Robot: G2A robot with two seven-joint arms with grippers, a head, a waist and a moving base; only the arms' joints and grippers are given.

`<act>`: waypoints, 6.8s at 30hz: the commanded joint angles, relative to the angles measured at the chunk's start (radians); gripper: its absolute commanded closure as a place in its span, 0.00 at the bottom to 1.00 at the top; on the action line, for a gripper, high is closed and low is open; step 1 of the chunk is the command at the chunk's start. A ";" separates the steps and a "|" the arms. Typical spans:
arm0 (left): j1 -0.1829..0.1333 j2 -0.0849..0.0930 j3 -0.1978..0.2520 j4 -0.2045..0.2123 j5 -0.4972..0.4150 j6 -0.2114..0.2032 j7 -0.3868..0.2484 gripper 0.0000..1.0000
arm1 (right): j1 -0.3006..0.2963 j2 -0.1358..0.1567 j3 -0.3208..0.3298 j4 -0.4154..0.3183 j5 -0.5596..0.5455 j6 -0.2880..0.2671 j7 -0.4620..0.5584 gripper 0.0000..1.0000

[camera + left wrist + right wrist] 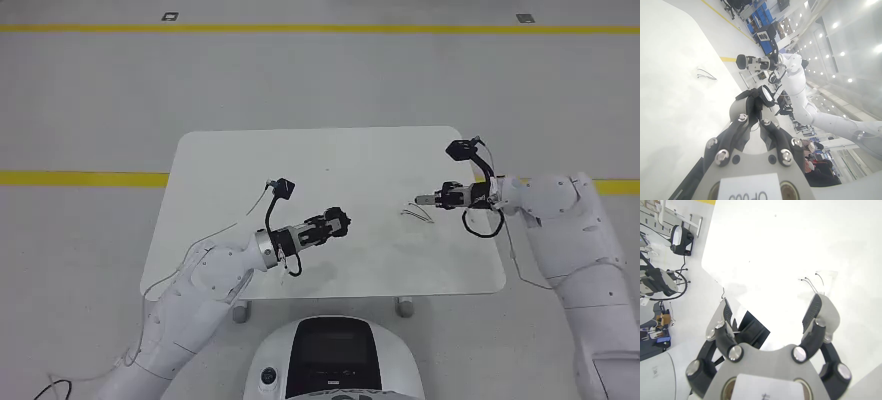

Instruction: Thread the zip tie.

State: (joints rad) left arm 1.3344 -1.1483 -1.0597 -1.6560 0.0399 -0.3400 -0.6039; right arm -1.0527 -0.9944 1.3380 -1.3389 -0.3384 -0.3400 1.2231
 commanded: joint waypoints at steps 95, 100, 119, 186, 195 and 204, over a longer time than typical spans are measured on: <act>0.000 0.000 0.000 0.000 0.000 0.000 0.000 1.00 | 0.410 -0.122 -0.866 0.461 -0.428 0.000 -0.273 1.00; 0.000 0.000 0.000 0.000 0.000 0.000 0.000 1.00 | 0.429 -0.110 -0.929 0.442 -0.384 0.000 -0.259 1.00; 0.000 0.000 0.000 0.000 0.000 0.000 0.000 1.00 | 0.479 -0.071 -1.072 0.465 -0.320 0.000 -0.404 0.73; 0.000 0.000 0.000 0.000 0.000 0.000 0.000 1.00 | 0.512 -0.120 -1.168 0.575 -0.256 0.000 -0.460 0.90; 0.000 0.000 0.000 0.000 0.000 0.000 0.000 1.00 | 0.517 -0.132 -1.168 0.603 -0.254 0.000 -0.468 0.96; 0.000 0.000 0.000 0.000 0.000 0.000 0.000 1.00 | 0.520 -0.133 -1.168 0.610 -0.249 0.000 -0.482 0.95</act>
State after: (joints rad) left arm 1.3344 -1.1483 -1.0597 -1.6560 0.0399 -0.3400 -0.6039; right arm -0.5328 -1.1283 0.1700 -0.7264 -0.5879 -0.3400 0.7424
